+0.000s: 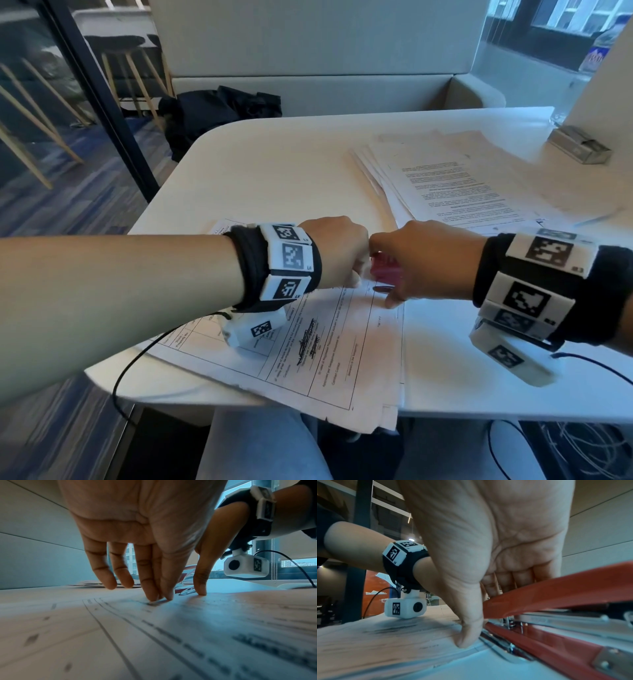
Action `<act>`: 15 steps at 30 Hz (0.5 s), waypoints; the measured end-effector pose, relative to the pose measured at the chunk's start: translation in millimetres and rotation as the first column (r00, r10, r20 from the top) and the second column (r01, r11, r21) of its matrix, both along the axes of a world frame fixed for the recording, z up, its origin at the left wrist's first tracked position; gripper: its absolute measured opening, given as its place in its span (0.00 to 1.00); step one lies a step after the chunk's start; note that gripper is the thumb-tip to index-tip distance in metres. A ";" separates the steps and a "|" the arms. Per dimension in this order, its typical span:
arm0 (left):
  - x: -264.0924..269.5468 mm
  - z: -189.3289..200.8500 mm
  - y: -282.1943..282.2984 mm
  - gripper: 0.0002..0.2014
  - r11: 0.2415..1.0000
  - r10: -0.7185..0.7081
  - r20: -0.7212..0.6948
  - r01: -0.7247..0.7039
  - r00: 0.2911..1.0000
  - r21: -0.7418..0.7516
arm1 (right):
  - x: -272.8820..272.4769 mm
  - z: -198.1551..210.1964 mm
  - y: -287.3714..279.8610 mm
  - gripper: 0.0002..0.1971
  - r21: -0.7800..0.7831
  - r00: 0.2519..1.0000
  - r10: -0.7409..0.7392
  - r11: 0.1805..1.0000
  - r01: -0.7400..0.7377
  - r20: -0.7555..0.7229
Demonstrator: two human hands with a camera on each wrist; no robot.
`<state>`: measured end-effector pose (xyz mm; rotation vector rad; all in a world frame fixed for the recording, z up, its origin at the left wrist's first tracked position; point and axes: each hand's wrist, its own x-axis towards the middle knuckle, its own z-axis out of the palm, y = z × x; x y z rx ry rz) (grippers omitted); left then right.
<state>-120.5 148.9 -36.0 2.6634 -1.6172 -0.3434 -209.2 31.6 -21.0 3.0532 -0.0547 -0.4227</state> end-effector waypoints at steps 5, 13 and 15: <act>-0.1 -3.7 3.6 0.07 0.999 -0.041 0.099 0.043 0.994 -0.020 | -0.6 -0.7 -2.1 0.30 -0.021 1.000 -0.001 1.000 0.001 -0.010; 44.1 -8.0 73.0 0.08 0.968 0.223 -0.171 -0.239 0.960 -0.074 | -3.9 3.5 -3.2 0.29 -0.051 0.998 -0.014 0.999 0.011 -0.057; 58.5 -6.7 99.5 0.08 0.932 0.314 -0.227 -0.345 0.922 -0.110 | -4.6 8.6 -0.6 0.29 -0.065 0.996 -0.040 0.997 0.035 -0.075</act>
